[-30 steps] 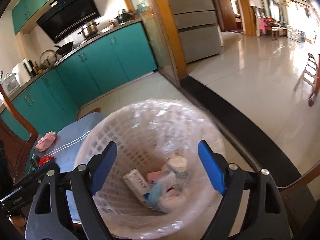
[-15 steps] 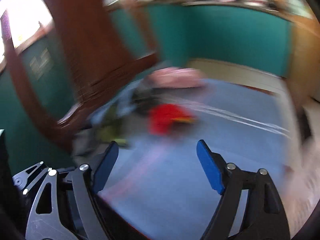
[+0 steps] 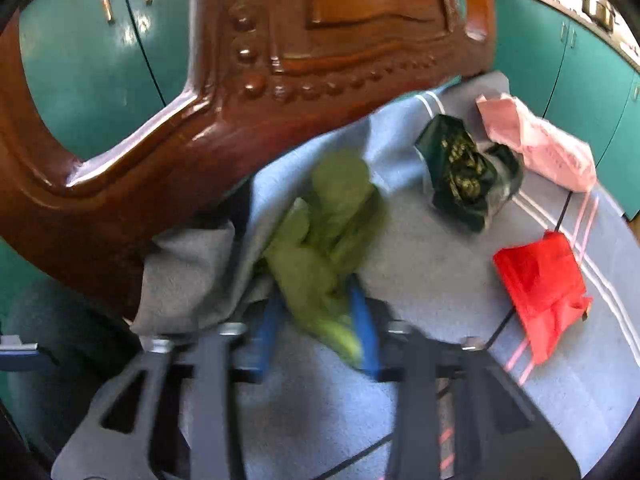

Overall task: Collect trash
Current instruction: 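Grasp the green bok choy with the right tool while the left tool reaches the red packet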

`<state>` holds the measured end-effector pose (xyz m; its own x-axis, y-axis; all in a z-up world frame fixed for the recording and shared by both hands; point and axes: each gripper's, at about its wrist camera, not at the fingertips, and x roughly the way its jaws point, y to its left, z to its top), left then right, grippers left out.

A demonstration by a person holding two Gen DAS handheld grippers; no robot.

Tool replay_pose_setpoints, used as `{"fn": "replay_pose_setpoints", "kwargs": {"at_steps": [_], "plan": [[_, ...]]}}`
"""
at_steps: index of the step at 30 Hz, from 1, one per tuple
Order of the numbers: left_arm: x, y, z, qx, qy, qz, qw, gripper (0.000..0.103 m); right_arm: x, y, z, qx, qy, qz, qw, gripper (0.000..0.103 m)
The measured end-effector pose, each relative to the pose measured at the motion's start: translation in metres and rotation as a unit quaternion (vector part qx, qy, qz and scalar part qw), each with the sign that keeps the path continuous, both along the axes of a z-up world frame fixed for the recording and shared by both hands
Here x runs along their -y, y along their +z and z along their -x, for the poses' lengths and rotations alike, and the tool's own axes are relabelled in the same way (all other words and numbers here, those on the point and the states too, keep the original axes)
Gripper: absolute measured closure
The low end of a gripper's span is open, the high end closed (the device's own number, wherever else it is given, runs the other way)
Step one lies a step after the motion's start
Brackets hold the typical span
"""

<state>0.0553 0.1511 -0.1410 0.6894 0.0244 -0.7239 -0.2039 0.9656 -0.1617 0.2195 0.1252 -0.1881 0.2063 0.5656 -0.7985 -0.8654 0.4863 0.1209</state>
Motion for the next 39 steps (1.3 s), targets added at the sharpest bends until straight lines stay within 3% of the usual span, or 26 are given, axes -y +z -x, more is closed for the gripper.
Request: {"fn": "replay_pose_setpoints", "kwargs": {"at_steps": [3,10,13,16,19,22,24,26,29,31,32,34,39], "plan": [[0.002,-0.001,0.003,0.001,-0.004,-0.001,1.0,0.016,0.031,0.002,-0.015,-0.058,-0.027,-0.04,0.997,0.086],[0.014,0.015,-0.024,0.028,-0.023,-0.023,0.9991,0.016,0.146,0.023,-0.016,-0.049,-0.125,-0.078,0.988,0.086],[0.019,0.026,-0.06,0.046,-0.031,-0.024,0.9982,0.016,0.19,0.023,-0.02,-0.047,-0.184,-0.073,0.979,0.086],[0.022,0.028,-0.115,0.035,-0.025,-0.025,0.9987,0.016,0.217,0.018,-0.014,-0.059,-0.216,-0.084,0.971,0.086],[0.019,0.019,-0.17,0.012,-0.008,-0.024,0.9996,0.016,0.232,0.011,-0.007,-0.07,-0.225,-0.09,0.968,0.086],[0.021,-0.004,-0.215,-0.03,0.01,-0.067,0.9972,0.017,0.233,0.003,0.002,-0.074,-0.227,-0.085,0.967,0.086],[0.017,-0.018,-0.238,-0.061,0.029,-0.093,0.9934,0.025,0.229,-0.003,0.006,-0.076,-0.225,-0.083,0.968,0.086],[0.01,-0.027,-0.249,-0.073,0.032,-0.081,0.9935,0.031,0.23,-0.003,0.012,-0.076,-0.221,-0.085,0.969,0.086],[0.002,-0.037,-0.26,-0.092,0.032,-0.088,0.9913,0.055,0.232,-0.003,0.016,-0.077,-0.216,-0.088,0.969,0.086],[-0.005,-0.048,-0.262,-0.112,0.034,-0.066,0.9909,0.08,0.231,-0.004,0.015,-0.08,-0.215,-0.09,0.969,0.086],[-0.006,-0.05,-0.26,-0.104,0.035,-0.062,0.992,0.083,0.231,-0.005,0.014,-0.08,-0.215,-0.092,0.969,0.086],[-0.004,-0.052,-0.256,-0.1,0.029,-0.075,0.9917,0.098,0.228,-0.005,0.013,-0.077,-0.214,-0.092,0.969,0.086],[0.013,-0.054,-0.227,-0.081,-0.009,-0.051,0.9954,0.101,0.225,-0.006,0.013,-0.077,-0.214,-0.094,0.969,0.086]]}}
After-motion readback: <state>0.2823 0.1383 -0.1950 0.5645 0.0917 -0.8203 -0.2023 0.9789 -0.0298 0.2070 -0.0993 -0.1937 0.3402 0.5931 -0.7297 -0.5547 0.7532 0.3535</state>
